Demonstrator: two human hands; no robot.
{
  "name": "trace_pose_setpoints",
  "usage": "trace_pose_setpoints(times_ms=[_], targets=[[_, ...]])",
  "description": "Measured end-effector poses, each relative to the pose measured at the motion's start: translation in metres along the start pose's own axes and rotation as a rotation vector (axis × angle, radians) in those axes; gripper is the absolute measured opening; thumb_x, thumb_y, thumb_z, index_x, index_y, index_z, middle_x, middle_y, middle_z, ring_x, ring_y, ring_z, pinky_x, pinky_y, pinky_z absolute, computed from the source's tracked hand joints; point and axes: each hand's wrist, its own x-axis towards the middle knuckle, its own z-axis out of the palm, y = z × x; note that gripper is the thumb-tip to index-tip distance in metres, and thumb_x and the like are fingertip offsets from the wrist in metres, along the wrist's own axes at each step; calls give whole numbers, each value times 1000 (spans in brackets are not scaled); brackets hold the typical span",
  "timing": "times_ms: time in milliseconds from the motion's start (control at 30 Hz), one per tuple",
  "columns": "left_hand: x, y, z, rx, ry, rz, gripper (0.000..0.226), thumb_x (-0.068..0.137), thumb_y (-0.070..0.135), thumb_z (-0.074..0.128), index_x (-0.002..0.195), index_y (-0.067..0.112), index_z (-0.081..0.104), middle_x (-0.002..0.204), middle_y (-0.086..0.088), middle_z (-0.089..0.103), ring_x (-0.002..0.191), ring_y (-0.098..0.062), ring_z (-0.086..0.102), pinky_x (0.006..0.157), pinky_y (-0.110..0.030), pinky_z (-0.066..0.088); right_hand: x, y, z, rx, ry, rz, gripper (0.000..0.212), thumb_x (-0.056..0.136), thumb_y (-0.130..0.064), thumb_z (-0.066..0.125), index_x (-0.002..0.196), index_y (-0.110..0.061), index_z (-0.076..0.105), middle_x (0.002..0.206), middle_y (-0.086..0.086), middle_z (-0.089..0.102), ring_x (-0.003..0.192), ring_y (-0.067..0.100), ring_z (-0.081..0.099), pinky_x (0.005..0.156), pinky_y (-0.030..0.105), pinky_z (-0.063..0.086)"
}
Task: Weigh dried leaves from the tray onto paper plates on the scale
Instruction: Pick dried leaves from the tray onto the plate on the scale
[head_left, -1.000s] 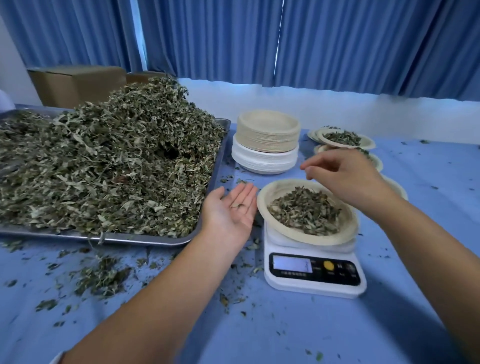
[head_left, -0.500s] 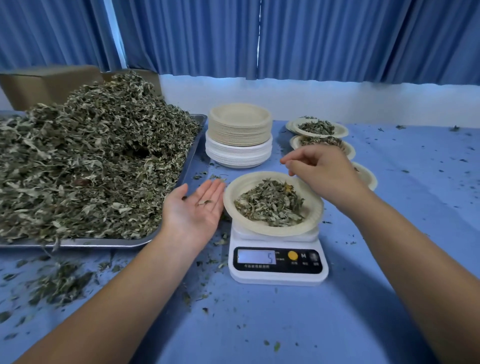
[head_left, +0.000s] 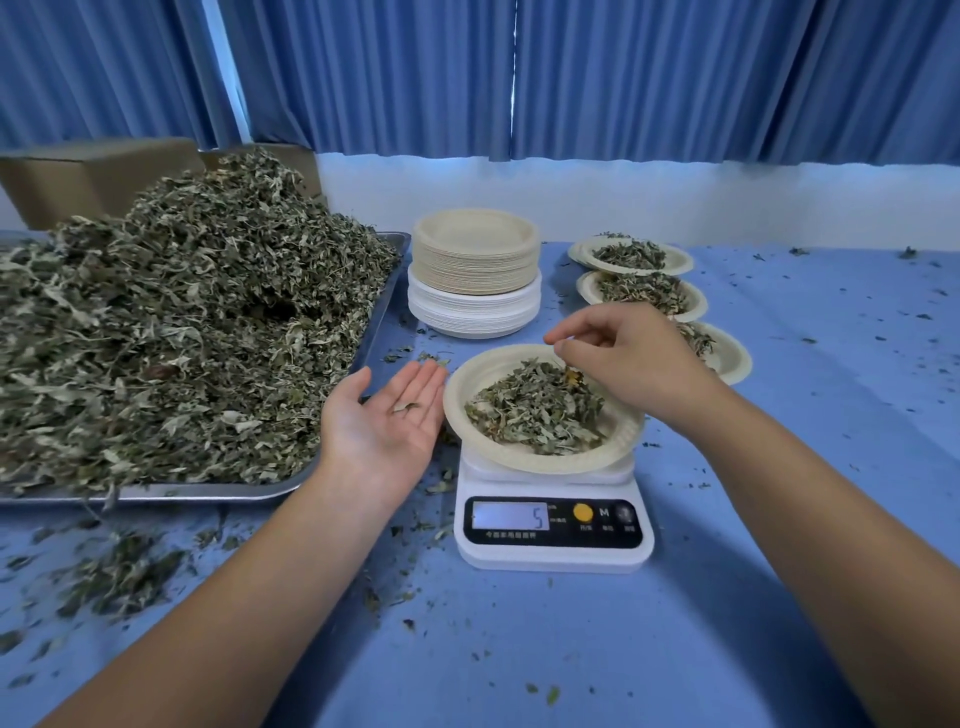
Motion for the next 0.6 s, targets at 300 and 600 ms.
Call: trace_pose_setpoints(times_ms=[300,600], targets=[[-1,0,1,-12,25,-5,44,99,33,41,111,-7,57,111,-22,65,107,-32,62,95,-39,50,-1,-6,7,-57,-40,-52,13,87,-18,64,89,-26,73,65,-12,59,51,-5,48,60,16,41],[0,-1,4,-38,66,-12,54,102,40,28,100,-6,57,99,-21,64,100,-32,61,96,-39,47,32,-85,70,-272,-307,-376,15,84,-15,66,96,-20,74,71,-15,59,59,-7,50,58,5,36]])
